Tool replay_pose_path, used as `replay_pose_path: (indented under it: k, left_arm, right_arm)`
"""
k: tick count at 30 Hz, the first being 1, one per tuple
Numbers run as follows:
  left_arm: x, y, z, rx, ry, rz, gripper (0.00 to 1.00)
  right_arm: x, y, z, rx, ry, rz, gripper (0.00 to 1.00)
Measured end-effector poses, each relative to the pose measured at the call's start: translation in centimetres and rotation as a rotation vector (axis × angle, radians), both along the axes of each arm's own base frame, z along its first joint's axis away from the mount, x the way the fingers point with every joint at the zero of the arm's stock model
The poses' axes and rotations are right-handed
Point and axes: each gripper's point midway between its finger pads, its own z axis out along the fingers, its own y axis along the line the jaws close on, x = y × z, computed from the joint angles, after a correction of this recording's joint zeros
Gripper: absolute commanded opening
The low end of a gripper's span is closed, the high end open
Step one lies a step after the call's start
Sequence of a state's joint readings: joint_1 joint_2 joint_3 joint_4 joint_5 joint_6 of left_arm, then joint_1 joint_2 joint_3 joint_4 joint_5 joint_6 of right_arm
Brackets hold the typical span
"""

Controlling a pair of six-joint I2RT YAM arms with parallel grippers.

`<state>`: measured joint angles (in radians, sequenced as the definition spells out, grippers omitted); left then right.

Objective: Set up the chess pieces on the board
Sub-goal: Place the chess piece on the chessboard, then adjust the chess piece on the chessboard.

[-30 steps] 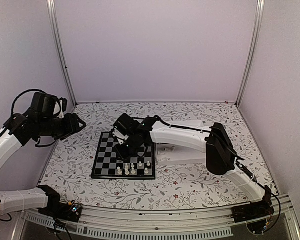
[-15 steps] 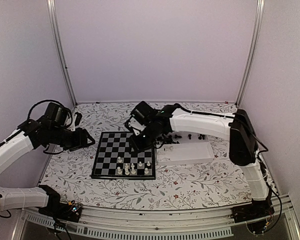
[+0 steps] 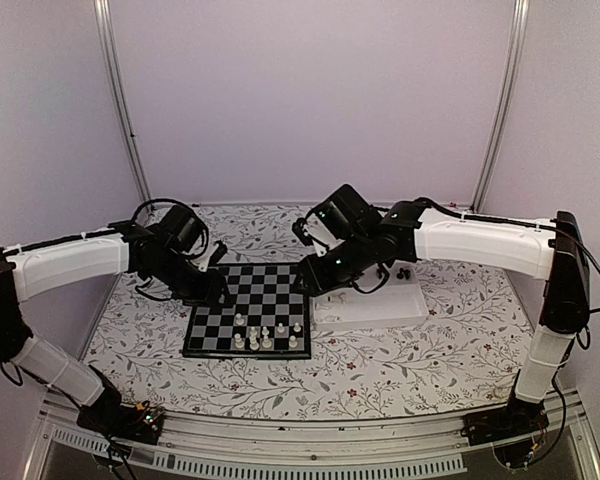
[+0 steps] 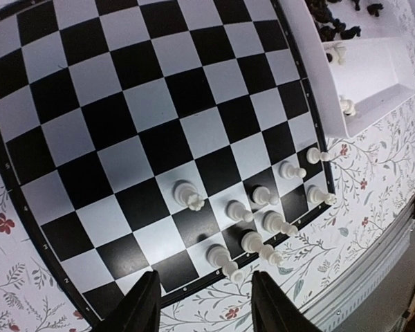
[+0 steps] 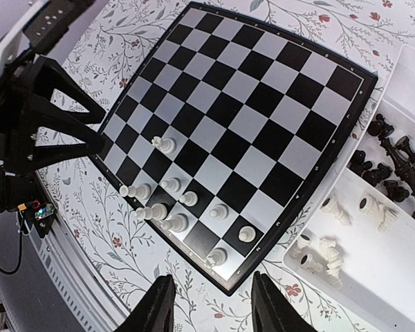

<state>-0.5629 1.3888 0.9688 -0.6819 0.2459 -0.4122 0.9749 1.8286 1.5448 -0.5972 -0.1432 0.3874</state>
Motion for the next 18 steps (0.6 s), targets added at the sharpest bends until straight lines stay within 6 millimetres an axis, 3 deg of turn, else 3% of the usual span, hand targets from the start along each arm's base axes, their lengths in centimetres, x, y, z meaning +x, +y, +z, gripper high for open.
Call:
replay_pose_path:
  k: [18]
  left_arm:
    - [2.4,-3.1,-4.8,0.136,0.084,-0.101,0.43]
  right_arm:
    - [0.0,-0.7,-1.7,-0.024,0.024,-0.046,0.4]
